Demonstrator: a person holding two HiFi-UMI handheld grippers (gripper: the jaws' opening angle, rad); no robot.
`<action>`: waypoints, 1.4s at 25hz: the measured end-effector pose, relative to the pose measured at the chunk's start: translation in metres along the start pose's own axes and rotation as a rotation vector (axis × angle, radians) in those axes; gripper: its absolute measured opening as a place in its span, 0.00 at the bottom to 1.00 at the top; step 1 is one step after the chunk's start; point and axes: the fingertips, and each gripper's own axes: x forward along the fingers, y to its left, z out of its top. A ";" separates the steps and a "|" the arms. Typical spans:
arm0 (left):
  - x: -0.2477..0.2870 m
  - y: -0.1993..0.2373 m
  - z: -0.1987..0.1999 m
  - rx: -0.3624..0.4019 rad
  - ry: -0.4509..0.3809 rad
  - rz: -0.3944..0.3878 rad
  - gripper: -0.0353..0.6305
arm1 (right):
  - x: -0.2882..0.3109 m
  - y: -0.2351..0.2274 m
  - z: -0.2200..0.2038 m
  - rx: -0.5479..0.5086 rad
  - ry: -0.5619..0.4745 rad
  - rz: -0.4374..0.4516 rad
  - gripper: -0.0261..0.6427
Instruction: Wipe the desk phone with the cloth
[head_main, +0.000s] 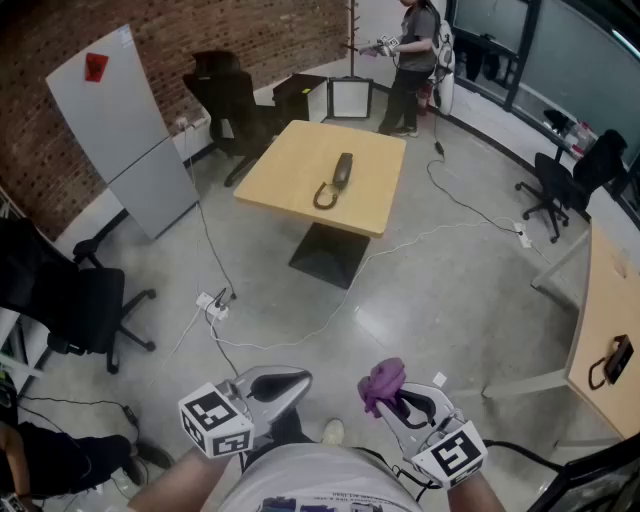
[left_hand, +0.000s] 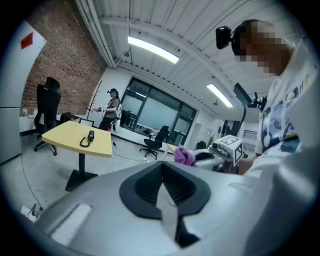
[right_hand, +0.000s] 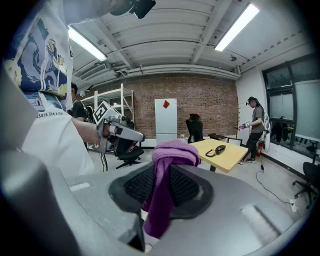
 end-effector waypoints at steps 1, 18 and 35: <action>0.000 0.003 0.001 -0.001 -0.002 0.006 0.06 | 0.002 -0.001 0.000 -0.007 0.001 0.002 0.18; 0.018 0.053 0.012 -0.002 0.030 0.091 0.06 | 0.027 -0.044 -0.008 0.023 0.005 0.000 0.18; 0.063 0.242 0.083 -0.021 0.057 0.052 0.15 | 0.160 -0.149 0.052 0.088 0.067 -0.139 0.18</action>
